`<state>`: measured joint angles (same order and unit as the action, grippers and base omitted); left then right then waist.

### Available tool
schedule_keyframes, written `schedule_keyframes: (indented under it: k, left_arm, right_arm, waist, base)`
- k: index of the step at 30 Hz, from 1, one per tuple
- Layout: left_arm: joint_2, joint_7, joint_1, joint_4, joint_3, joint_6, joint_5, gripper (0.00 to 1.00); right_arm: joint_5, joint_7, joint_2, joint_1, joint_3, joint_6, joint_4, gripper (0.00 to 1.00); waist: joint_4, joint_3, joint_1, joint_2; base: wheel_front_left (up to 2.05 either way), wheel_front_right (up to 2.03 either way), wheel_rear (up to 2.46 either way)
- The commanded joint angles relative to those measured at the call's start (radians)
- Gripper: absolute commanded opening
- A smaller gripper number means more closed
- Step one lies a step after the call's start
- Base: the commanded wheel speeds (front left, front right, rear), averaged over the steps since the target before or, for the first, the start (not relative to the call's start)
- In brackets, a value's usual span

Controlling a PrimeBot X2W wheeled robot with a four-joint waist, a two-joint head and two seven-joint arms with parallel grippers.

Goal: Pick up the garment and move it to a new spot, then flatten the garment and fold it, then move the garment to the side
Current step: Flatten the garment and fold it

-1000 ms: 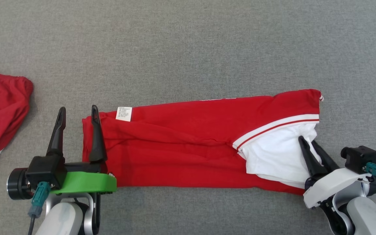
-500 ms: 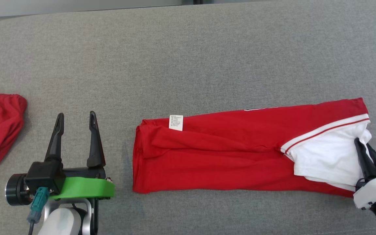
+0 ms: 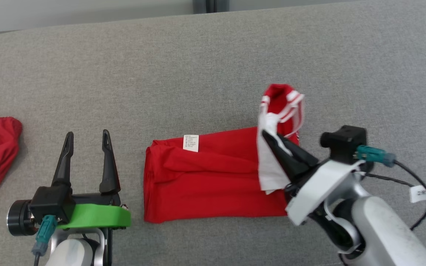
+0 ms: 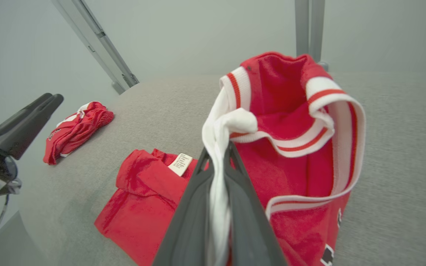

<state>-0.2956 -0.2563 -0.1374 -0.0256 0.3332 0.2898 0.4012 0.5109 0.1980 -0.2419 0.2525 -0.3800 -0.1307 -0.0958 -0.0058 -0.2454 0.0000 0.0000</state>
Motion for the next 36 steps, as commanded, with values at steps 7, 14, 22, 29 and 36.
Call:
schedule_keyframes:
  k: [7,14,22,29,36]
  left_arm:
    - [0.018,0.001,-0.044,0.022,0.021,-0.018,-0.003,1.00]
    - [0.040,-0.005,-0.071,0.059,0.029,-0.038,0.002,1.00]
    - [0.047,-0.010,-0.074,0.084,0.014,-0.044,-0.008,1.00]
    - [0.035,-0.009,-0.058,0.086,-0.004,-0.041,-0.018,1.00]
    - [0.011,-0.010,-0.025,0.078,-0.022,-0.027,-0.027,1.00]
  right_arm:
    - [0.047,-0.041,0.151,0.094,-0.194,0.000,0.155,0.00]
    - [0.098,-0.130,0.187,0.166,-0.315,0.000,0.317,0.41]
    - [0.093,-0.355,0.174,0.240,-0.358,0.000,0.324,1.00]
    - [0.016,-0.449,0.077,0.199,-0.177,0.000,0.262,1.00]
    - [-0.087,-0.456,-0.013,0.023,0.133,0.000,0.193,1.00]
  waist:
    - [0.050,-0.022,0.0000,0.0000]
    - [0.084,-0.047,0.0000,0.0000]
    - [0.077,-0.050,0.0000,0.0000]
    - [0.050,-0.033,0.0000,0.0000]
    - [0.008,-0.005,0.0000,0.0000]
  base:
    - [0.00,0.00,0.00]
    - [0.00,0.00,0.00]
    - [0.00,0.00,0.00]
    - [0.00,0.00,0.00]
    - [0.00,0.00,0.00]
